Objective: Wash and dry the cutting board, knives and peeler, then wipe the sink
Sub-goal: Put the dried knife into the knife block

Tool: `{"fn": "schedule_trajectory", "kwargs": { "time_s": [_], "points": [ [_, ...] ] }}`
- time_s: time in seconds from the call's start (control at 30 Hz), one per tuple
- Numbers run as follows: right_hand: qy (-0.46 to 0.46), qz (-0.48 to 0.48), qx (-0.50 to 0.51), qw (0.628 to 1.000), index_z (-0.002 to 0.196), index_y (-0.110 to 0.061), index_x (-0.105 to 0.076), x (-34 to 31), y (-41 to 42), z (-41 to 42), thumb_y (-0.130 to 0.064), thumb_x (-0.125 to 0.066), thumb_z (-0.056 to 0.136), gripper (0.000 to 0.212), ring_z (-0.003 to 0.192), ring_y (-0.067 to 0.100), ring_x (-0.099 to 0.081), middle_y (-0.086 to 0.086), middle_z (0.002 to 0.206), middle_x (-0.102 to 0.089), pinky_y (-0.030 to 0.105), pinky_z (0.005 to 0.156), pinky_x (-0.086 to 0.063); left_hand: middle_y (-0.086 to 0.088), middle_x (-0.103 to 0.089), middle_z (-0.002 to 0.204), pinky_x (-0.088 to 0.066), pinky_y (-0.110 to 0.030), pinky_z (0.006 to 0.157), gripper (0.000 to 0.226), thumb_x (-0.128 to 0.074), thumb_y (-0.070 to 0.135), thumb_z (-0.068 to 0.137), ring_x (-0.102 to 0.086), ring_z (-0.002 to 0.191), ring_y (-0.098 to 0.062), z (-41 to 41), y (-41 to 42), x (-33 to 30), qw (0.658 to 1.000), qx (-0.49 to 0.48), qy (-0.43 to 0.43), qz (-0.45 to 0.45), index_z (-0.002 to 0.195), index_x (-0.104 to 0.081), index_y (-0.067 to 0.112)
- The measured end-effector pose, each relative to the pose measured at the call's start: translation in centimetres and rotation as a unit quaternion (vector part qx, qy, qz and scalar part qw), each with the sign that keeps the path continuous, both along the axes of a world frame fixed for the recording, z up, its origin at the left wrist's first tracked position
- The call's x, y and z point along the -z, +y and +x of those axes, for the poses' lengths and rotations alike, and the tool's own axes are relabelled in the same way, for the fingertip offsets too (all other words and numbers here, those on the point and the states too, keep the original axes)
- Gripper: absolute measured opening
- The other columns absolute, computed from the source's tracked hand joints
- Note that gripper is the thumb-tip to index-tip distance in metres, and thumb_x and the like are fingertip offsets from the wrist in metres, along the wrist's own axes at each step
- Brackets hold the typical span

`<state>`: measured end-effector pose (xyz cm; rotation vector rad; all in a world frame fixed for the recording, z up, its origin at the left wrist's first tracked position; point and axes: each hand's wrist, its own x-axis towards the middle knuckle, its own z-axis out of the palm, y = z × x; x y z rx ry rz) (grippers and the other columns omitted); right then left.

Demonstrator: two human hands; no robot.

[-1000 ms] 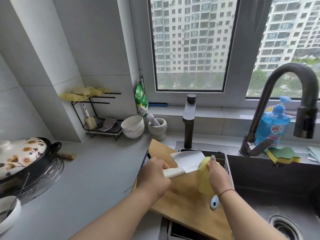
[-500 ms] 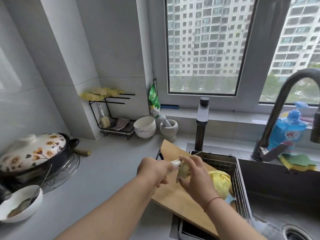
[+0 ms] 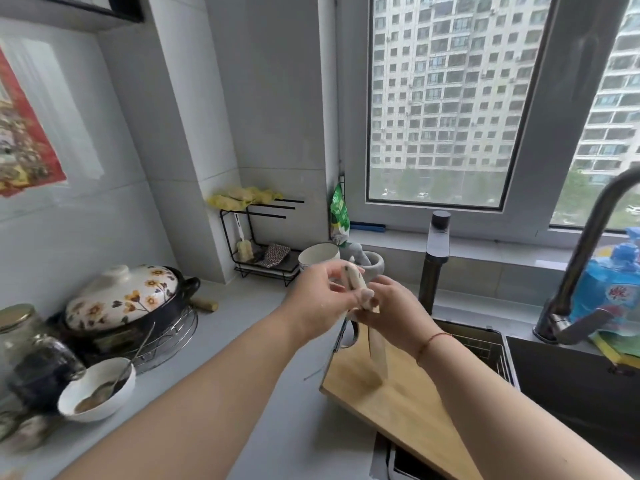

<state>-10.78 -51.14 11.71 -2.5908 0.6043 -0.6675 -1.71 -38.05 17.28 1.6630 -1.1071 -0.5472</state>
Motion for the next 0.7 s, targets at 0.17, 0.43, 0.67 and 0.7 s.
{"fn": "schedule_trajectory", "kwargs": {
  "time_s": [0.17, 0.43, 0.67, 0.7],
  "points": [
    [0.013, -0.006, -0.052, 0.999, 0.104, -0.013, -0.066, -4.0, 3.9, 3.8, -0.041, -0.067, 0.083, 0.035, 0.091, 0.020, -0.058, 0.003, 0.100, -0.062, 0.032, 0.080, -0.047, 0.010, -0.072, 0.090, -0.057, -0.036, 0.081, 0.032, -0.080, 0.032, 0.077, -0.070, 0.084, -0.009, 2.4, 3.7, -2.8, 0.987, -0.100, -0.122, -0.041, 0.106, -0.068, 0.025],
    [-0.070, 0.075, -0.152, 0.983, 0.082, -0.018, -0.065, -8.2, 14.9, 10.1, -0.024, -0.074, 0.079, 0.011, 0.065, 0.013, -0.055, -0.005, 0.069, -0.062, 0.027, 0.063, -0.047, 0.015, -0.068, 0.082, -0.044, -0.006, 0.061, 0.030, -0.084, 0.036, 0.071, -0.061, 0.076, 0.005, 5.6, 14.8, -6.6, 0.937, -0.245, -0.241, -0.067, 0.095, -0.067, 0.030],
    [-0.078, 0.109, -0.260, 0.956, 0.086, -0.021, -0.064, -10.8, 26.9, 16.9, -0.024, -0.074, 0.081, 0.011, 0.075, 0.014, -0.064, -0.003, 0.078, -0.067, 0.022, 0.067, -0.050, 0.015, -0.068, 0.093, -0.052, -0.023, 0.077, 0.040, -0.081, 0.037, 0.074, -0.063, 0.087, -0.006, 9.4, 27.0, -8.8, 0.893, -0.341, -0.292, -0.033, 0.110, -0.067, 0.029],
    [-0.086, 0.115, -0.272, 0.952, 0.080, -0.025, -0.060, -11.2, 28.7, 17.8, -0.024, -0.074, 0.081, 0.013, 0.076, 0.015, -0.064, -0.004, 0.076, -0.066, 0.025, 0.069, -0.051, 0.015, -0.068, 0.094, -0.051, -0.021, 0.077, 0.040, -0.081, 0.036, 0.074, -0.063, 0.087, -0.006, 9.9, 28.8, -9.3, 0.886, -0.357, -0.294, -0.033, 0.110, -0.067, 0.029]
  ]
}}
